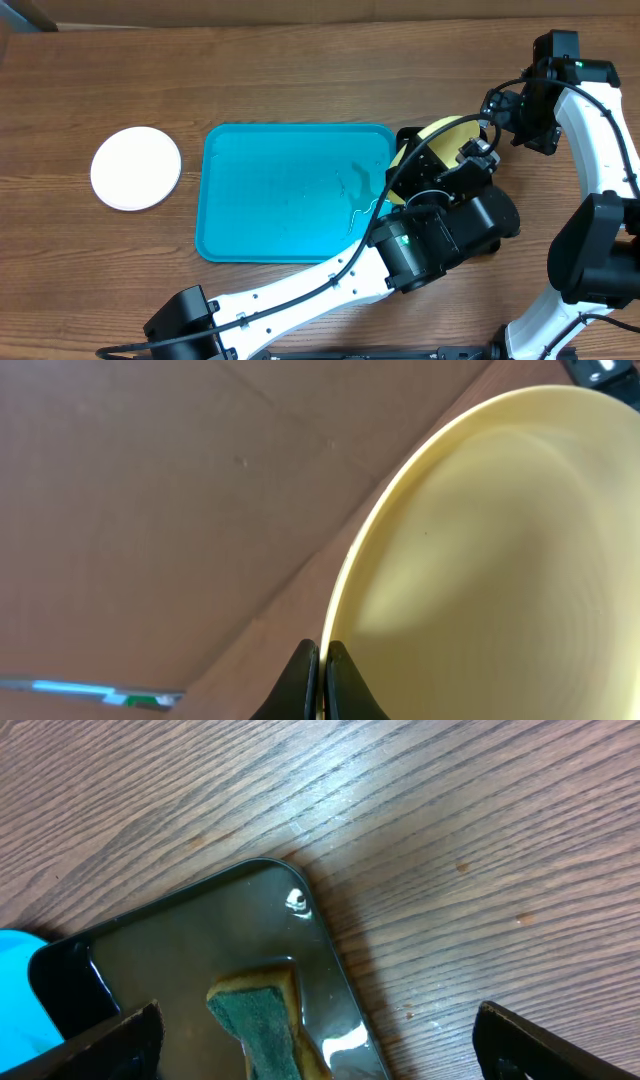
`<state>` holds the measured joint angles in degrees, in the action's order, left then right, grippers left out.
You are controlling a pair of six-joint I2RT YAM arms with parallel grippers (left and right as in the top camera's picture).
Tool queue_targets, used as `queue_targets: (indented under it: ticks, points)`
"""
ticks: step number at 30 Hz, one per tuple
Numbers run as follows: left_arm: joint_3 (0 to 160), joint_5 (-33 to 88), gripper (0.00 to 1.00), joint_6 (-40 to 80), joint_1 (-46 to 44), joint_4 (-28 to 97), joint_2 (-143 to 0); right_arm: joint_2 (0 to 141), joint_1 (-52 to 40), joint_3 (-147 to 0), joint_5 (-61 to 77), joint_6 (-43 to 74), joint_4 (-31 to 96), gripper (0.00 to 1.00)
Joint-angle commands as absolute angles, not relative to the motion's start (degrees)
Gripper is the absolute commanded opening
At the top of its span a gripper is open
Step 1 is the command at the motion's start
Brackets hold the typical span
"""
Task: Clean dirty plates on tray and stack at the side
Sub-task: 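Carry the yellow plate left and stack it on the white plates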
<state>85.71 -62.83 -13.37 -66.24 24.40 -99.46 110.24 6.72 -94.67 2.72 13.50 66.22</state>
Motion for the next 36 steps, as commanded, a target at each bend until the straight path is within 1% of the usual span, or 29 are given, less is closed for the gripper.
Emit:
queue_targets:
  ticks: [1,4,8,13,16,17,22,28,32,36]
  points:
    - [87.2,-57.8,0.04,-0.6,-61.3,28.6,-98.1,109.5,6.5,-95.2,2.6,13.9,66.1,1.00]
    - [87.2,-45.3,0.04,8.4,-55.6,35.0,-98.1,109.5,6.5,-95.2,2.6,13.9,66.0,1.00]
    - [87.2,-28.2,0.04,18.6,-45.0,41.2,-98.1,109.5,6.5,-95.2,2.6,13.9,66.1,1.00]
    - [87.2,-4.8,0.04,24.3,-27.7,45.3,-98.1,109.5,6.5,-95.2,2.6,13.9,66.1,1.00]
    - [87.2,2.7,0.04,26.2,-17.2,49.0,-98.1,109.5,6.5,-95.2,2.6,13.9,66.0,1.00]
    - [87.2,4.8,0.04,27.1,-10.5,51.8,-98.1,109.5,6.5,-95.2,2.6,13.9,66.1,1.00]
    - [87.2,4.4,0.04,27.2,6.0,58.8,-98.1,109.5,6.5,-95.2,2.6,13.9,66.1,1.00]
    - [87.1,1.8,0.04,27.0,22.4,63.0,-98.1,109.5,6.5,-95.2,2.6,13.9,66.1,1.00]
    - [86.2,-3.5,0.04,27.3,29.6,63.2,-98.1,109.5,6.5,-95.2,2.6,13.9,66.1,1.00]
    - [85.2,-6.5,0.04,27.5,33.2,62.3,-98.1,109.5,6.5,-95.2,2.6,13.9,66.0,1.00]
